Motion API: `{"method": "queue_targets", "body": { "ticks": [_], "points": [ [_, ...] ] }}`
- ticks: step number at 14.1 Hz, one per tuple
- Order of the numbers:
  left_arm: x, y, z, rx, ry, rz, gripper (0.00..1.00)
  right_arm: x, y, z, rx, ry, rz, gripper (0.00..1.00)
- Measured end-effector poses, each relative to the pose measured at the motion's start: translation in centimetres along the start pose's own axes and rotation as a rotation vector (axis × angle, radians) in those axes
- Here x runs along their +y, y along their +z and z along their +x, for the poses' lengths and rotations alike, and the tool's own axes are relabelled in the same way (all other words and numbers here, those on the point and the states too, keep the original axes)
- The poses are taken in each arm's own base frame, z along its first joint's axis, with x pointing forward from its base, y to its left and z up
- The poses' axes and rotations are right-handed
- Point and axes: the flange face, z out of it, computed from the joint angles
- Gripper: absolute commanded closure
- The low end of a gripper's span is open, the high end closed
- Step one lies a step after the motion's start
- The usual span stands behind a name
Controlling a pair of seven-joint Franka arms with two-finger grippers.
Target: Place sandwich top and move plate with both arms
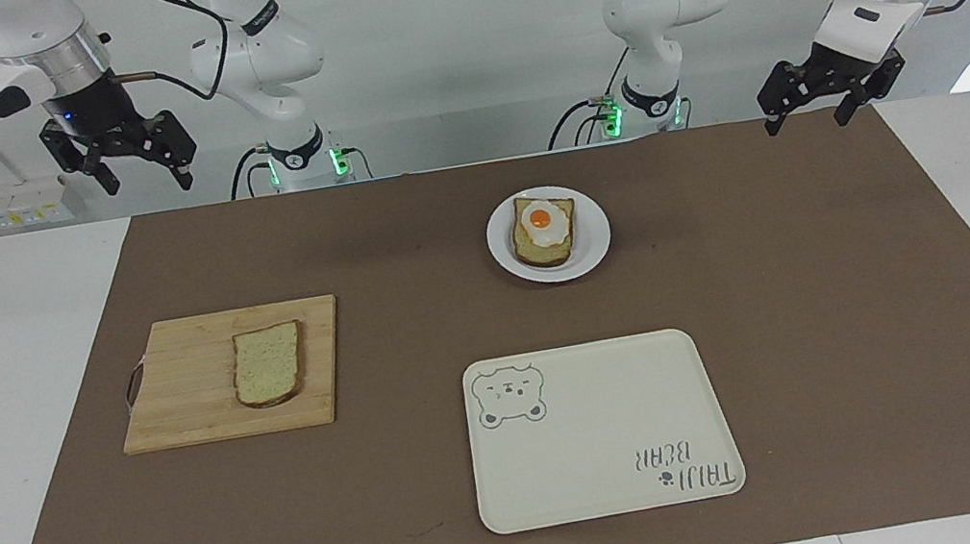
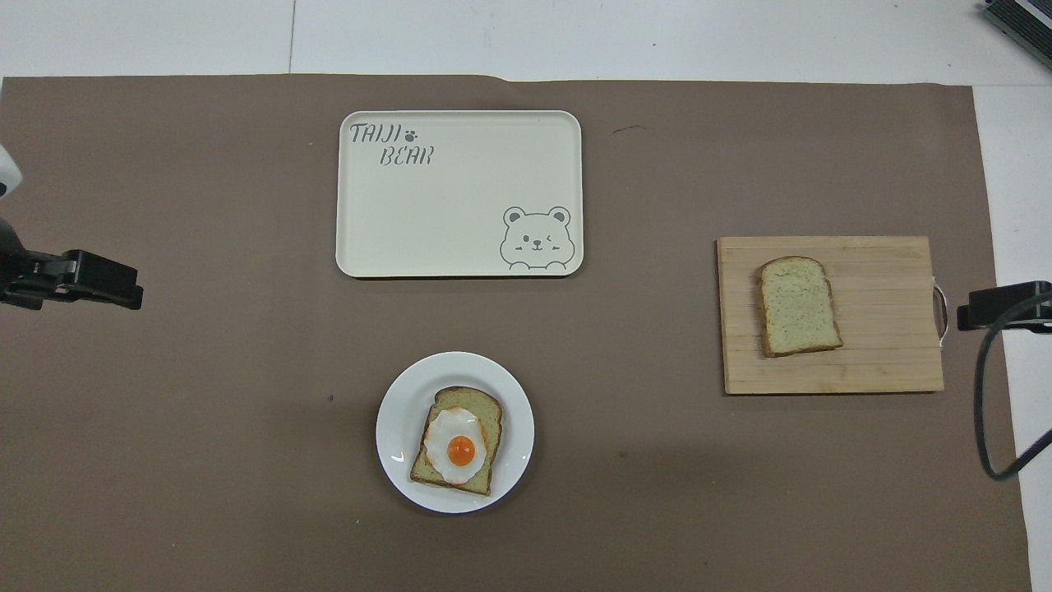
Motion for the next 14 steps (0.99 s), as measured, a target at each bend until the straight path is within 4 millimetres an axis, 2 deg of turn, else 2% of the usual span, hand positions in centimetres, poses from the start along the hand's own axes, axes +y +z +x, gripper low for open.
{"method": "queue_targets", "body": {
  "ticks": [14],
  "points": [
    [0.0, 0.0, 0.0, 0.0, 0.0, 0.0, 0.0, 0.29, 0.55, 0.51, -0.009, 0.007, 0.0, 0.0]
  ]
}}
